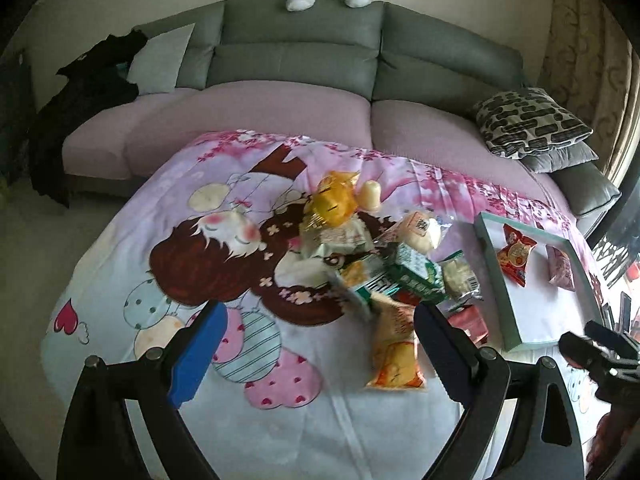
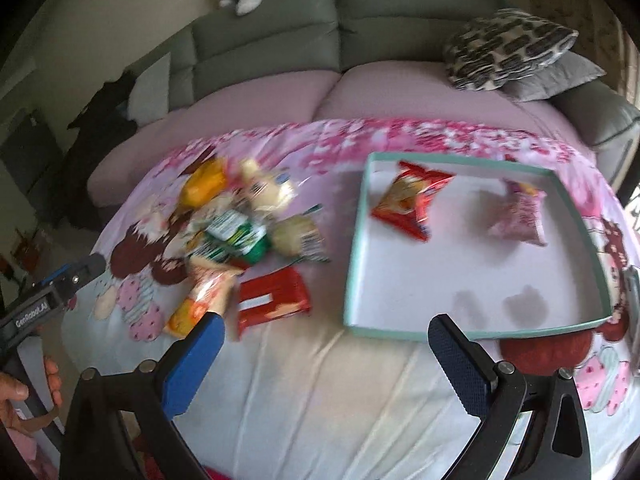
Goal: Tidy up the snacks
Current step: 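Move both tools back toward the snack pile, then grasp the yellow Swiss roll bag with the left tool while the right tool grasps the red wafer box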
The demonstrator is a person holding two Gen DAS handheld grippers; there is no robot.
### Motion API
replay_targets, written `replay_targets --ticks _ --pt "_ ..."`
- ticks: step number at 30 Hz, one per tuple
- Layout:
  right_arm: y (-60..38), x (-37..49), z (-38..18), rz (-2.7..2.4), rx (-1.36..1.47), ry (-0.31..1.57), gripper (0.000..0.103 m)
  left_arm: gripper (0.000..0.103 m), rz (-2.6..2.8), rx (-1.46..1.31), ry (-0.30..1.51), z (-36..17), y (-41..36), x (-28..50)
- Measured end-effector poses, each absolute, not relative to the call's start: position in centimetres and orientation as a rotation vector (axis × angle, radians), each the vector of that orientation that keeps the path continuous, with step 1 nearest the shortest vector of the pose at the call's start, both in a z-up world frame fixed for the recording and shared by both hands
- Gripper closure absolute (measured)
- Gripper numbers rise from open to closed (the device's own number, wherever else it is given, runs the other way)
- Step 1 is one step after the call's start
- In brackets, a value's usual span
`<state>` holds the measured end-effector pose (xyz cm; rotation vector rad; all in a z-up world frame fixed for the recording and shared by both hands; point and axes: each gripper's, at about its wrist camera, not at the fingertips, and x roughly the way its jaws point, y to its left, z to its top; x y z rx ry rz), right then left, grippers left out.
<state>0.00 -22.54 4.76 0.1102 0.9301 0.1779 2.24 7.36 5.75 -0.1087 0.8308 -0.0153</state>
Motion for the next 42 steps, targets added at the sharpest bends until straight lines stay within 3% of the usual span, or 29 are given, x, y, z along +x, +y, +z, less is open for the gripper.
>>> replay_targets --ticks 18,21,25,29,32,35,42 --pt "-16.8 2.7 0.4 0.310 0.000 1.005 0.001 0.009 -0.117 -0.234 1.009 0.3 6.0 4.3" --pt "-16.2 3.2 0.0 0.337 -0.019 0.997 0.004 0.009 -0.148 -0.242 1.037 -0.4 5.1 5.3" --pt "-15.7 4.2 -0.9 0.348 -0.036 1.012 0.016 0.011 -0.197 -0.266 1.069 -1.2 4.0 6.5" --pt "-15.7 5.1 -1.8 0.355 -0.033 1.027 0.023 0.026 -0.226 -0.251 1.102 -2.2 3.0 7.4" --pt "-15.8 5.6 -2.3 0.353 -0.032 1.032 0.023 0.027 -0.232 -0.257 1.127 -3.1 2.6 7.9" --pt "-15.9 6.0 -2.9 0.350 -0.025 1.045 0.023 0.038 -0.239 -0.266 1.146 -3.9 2.4 8.3" --pt "-15.6 6.5 -3.7 0.351 -0.043 1.043 0.026 0.041 -0.234 -0.268 1.145 -4.6 2.3 8.7"
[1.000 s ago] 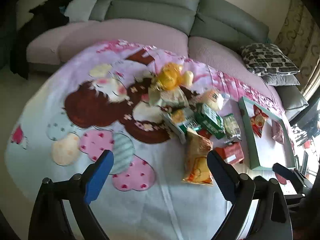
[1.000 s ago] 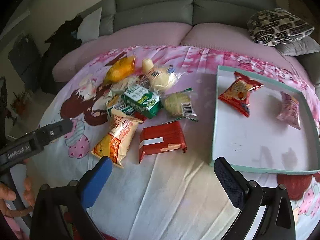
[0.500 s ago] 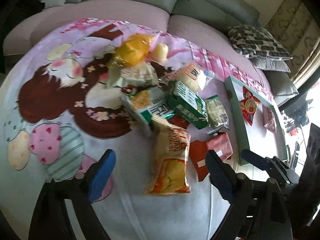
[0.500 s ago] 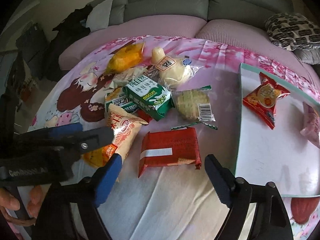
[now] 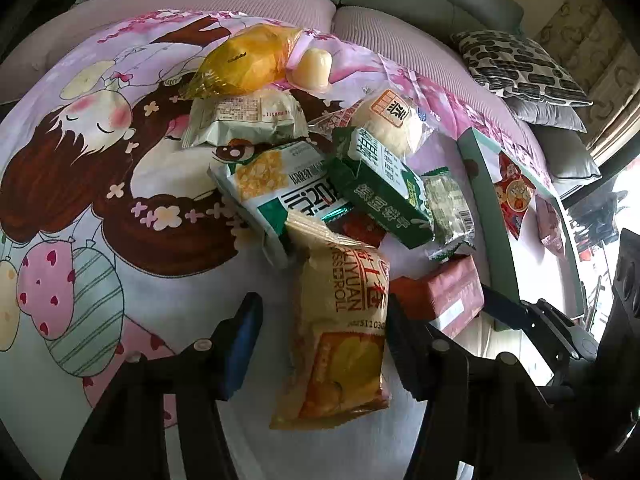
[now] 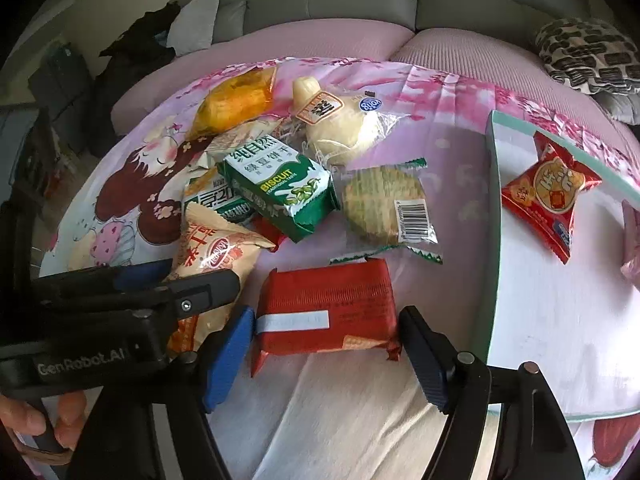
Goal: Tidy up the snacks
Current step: 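Grasp the yellow Swiss roll bag with the left tool while the right tool grasps the red wafer box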
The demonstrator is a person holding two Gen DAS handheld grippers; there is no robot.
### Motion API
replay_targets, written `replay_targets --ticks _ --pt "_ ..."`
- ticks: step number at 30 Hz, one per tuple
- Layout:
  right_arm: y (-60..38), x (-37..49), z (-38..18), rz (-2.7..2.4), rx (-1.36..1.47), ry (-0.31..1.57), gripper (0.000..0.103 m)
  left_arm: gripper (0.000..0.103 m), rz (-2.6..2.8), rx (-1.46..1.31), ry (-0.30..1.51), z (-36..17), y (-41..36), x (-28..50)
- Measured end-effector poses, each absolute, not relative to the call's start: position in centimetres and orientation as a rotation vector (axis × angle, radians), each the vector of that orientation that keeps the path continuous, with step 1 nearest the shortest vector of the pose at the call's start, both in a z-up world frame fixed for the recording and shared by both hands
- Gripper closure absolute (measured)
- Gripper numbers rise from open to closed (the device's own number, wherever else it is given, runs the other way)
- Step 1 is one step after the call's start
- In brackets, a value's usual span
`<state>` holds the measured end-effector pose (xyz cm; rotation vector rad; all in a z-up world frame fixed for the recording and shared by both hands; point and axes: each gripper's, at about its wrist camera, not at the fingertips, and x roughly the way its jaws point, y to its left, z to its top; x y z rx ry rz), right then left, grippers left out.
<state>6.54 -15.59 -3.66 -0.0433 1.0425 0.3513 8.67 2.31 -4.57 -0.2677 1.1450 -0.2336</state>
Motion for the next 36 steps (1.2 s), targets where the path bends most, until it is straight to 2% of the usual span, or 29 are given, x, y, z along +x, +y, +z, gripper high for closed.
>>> replay_targets --ticks 5,8,10,12,27,36 --pt "-15.0 6.6 -3.9 0.346 -0.083 1.035 0.027 0.041 -0.231 -0.266 1.139 -4.7 2.2 8.9" --pt "-15.2 6.6 -3.8 0.339 -0.080 1.037 0.032 0.043 -0.229 -0.267 1.137 -4.7 2.2 8.9" --pt "-15.3 6.6 -3.8 0.338 -0.070 1.038 0.036 0.048 -0.224 -0.266 1.136 -4.6 2.3 8.8" --pt "-15.5 6.6 -3.6 0.339 -0.062 1.042 0.038 0.064 -0.235 -0.284 1.133 -4.4 2.4 8.6" --pt "-17.5 4.1 1.2 0.326 -0.010 0.975 0.038 0.065 -0.216 -0.265 1.072 -0.2 2.6 6.5" --pt "-21.0 3.1 3.0 0.270 0.059 0.944 0.038 0.065 -0.242 -0.218 1.033 2.9 0.2 6.0"
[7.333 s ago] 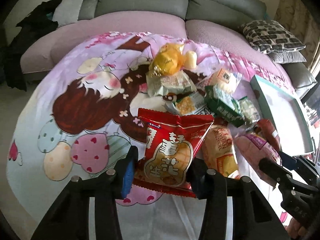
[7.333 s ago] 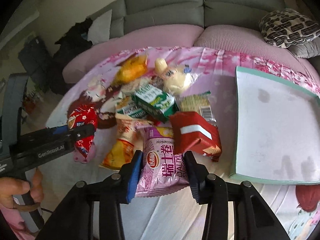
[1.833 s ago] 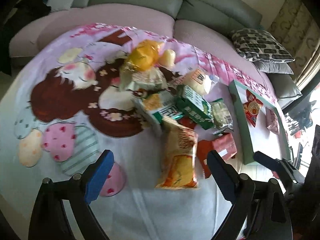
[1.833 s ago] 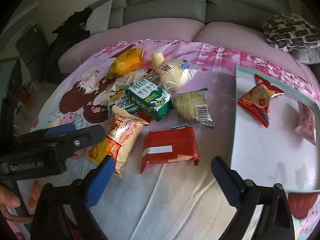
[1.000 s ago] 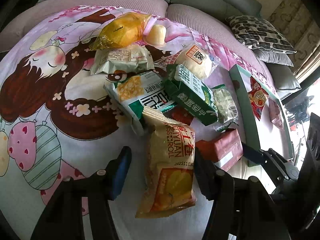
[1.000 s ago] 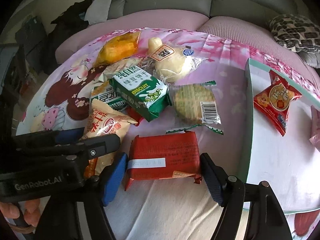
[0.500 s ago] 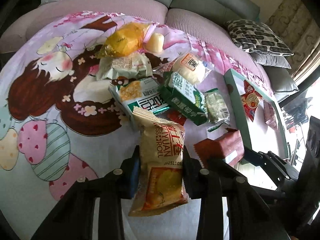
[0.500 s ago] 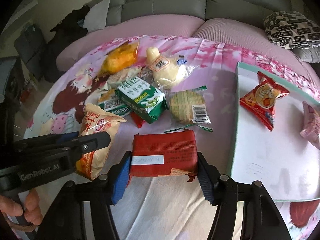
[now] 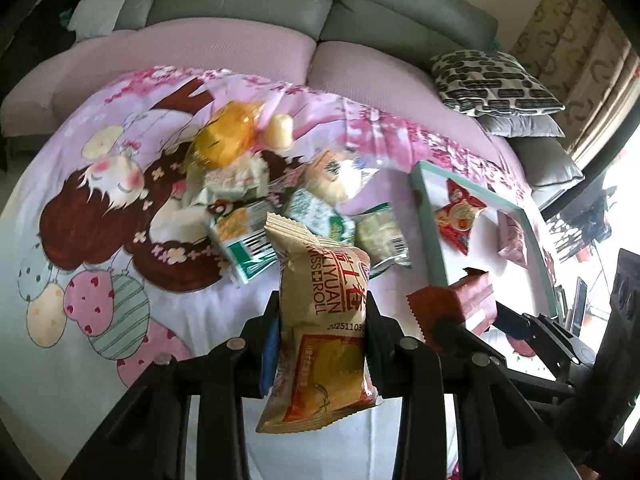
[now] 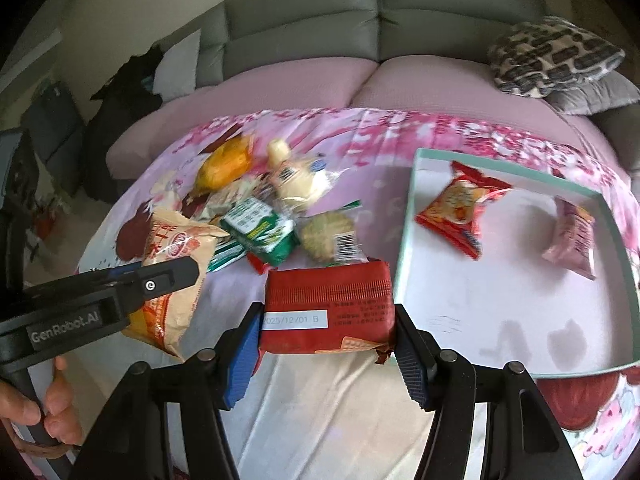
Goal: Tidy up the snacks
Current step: 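Grasp the yellow Swiss roll bag with the left tool while the right tool grasps the red wafer box, then carry both snacks into the teal box lid and open both tools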
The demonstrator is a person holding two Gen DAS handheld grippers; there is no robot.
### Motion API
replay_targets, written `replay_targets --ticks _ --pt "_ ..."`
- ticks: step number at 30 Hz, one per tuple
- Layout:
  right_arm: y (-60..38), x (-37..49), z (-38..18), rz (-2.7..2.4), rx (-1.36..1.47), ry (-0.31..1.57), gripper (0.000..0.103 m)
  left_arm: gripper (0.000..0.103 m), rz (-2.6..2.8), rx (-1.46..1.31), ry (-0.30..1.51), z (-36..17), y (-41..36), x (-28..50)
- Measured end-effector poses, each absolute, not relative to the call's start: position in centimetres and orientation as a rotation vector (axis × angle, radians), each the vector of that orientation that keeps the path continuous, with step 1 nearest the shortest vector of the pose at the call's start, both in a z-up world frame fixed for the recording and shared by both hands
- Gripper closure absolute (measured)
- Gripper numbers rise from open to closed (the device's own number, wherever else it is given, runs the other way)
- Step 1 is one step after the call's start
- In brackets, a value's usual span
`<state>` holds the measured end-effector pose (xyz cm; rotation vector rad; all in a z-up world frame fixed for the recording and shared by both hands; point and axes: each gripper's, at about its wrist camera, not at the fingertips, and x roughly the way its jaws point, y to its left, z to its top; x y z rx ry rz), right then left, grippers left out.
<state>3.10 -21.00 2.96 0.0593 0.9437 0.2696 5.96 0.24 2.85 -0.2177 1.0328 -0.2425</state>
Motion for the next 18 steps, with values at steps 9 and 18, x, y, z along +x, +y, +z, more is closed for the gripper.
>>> replay_targets --ticks 9,18 --pt "-27.8 3.5 3.4 0.113 0.126 0.918 0.038 0.065 -0.319 -0.138 1.001 4.5 -4.9 7.6" --pt "-35.6 3.7 2.5 -0.053 0.198 0.926 0.038 0.065 -0.456 -0.053 0.988 4.6 -12.1 9.4"
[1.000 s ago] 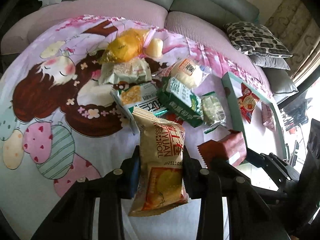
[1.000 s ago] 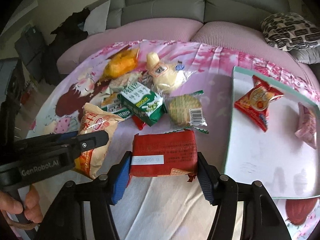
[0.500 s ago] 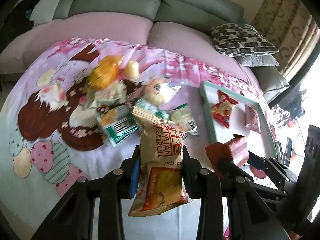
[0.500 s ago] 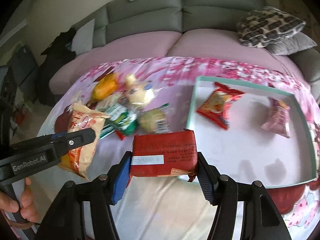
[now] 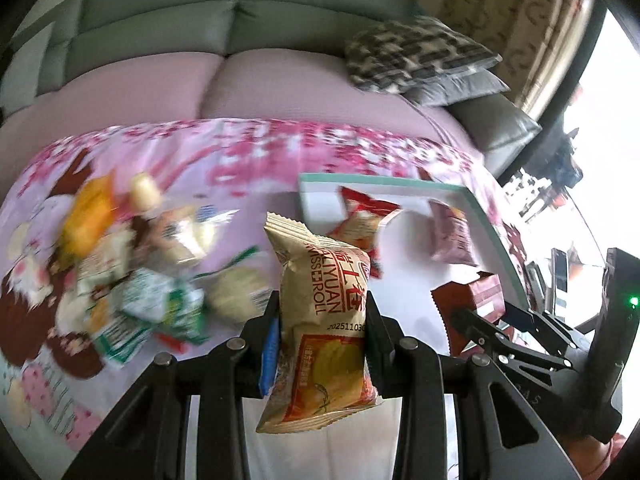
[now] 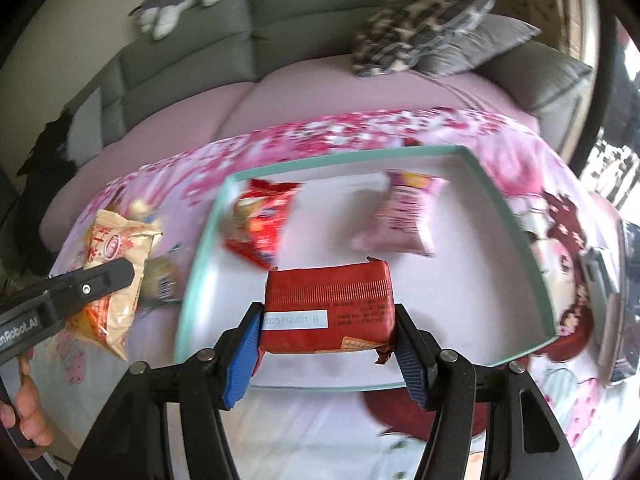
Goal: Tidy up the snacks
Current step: 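Carry both snacks into the teal box lid and open both tools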
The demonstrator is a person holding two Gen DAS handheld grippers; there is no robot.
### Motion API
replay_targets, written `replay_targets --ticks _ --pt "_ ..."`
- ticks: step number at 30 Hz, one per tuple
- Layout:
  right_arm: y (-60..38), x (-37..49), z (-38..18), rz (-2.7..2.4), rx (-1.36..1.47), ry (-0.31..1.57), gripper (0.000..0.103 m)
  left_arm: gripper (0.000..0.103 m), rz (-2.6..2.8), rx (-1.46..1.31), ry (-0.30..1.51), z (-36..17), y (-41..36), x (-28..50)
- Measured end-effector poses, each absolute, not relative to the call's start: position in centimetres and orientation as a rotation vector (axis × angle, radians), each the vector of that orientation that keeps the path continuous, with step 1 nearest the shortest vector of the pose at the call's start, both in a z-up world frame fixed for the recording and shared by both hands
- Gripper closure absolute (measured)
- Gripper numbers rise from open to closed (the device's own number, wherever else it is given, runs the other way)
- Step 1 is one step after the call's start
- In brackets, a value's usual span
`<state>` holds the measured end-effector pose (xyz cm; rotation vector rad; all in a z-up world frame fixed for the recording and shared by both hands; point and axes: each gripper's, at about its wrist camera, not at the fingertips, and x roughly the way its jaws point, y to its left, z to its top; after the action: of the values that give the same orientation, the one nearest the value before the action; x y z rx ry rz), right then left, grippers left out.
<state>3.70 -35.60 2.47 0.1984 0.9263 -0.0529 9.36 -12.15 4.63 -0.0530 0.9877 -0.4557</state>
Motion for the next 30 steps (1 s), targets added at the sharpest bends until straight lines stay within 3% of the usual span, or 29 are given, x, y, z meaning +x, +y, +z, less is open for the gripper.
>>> replay_targets --ticks 9,22,30 --pt "-40.9 3.5 1.1 -0.158 0.228 0.945 0.038 0.065 -0.589 0.028 1.034 2.4 -19.0 9.6" --pt "-43.2 3.9 -0.9 -0.187 0.242 0.975 0.036 0.065 -0.605 0.063 1.117 -1.5 -22.5 10.8" --pt "-43.1 3.8 -1.0 -0.185 0.245 0.976 0.035 0.049 -0.608 0.079 1.119 -1.2 -22.7 10.3"
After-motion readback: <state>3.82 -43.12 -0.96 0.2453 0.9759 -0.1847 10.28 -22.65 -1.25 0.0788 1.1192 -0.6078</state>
